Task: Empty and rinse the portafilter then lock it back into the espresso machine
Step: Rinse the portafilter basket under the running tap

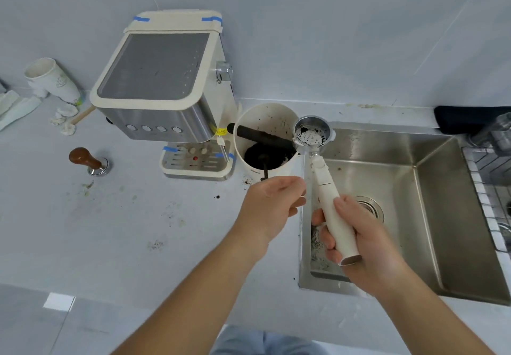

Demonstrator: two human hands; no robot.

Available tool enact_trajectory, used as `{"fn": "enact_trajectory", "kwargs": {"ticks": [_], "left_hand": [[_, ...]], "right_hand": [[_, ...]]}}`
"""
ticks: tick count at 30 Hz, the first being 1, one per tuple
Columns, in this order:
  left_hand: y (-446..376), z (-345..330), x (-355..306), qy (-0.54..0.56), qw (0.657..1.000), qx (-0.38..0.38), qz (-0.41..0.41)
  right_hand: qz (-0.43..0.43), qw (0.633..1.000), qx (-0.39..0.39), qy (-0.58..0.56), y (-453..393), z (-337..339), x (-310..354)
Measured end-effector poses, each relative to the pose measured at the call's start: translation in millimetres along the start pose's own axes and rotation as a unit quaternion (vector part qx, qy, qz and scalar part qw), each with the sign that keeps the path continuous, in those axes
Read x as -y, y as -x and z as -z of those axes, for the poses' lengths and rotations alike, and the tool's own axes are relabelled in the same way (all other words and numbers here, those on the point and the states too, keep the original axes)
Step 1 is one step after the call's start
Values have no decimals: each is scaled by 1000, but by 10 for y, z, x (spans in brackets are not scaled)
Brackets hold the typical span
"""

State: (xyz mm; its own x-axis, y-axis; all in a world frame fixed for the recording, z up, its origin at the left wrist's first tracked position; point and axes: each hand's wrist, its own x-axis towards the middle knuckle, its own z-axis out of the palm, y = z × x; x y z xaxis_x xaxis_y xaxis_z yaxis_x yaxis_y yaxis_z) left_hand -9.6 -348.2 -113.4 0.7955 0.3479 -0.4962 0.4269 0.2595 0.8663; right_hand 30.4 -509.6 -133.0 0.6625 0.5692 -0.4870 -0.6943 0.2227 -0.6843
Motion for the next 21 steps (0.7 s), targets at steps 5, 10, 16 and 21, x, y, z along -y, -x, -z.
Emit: {"fn": "enact_trajectory", "kwargs": {"ticks": [5, 10, 16, 21], "left_hand": [[-73, -161, 107, 39, 998, 56, 11], [-88, -190, 212, 49, 997, 57, -4], [-133, -195, 402, 8, 998, 69, -11], [-148, -389, 524, 15, 997, 71, -1]], "right_hand": [[-2, 1000, -13, 17, 10, 23, -151], [5, 999, -34, 42, 9, 31, -226], [-15, 994, -69, 81, 69, 190, -340], [-29, 992, -59, 107, 102, 473, -232]]}}
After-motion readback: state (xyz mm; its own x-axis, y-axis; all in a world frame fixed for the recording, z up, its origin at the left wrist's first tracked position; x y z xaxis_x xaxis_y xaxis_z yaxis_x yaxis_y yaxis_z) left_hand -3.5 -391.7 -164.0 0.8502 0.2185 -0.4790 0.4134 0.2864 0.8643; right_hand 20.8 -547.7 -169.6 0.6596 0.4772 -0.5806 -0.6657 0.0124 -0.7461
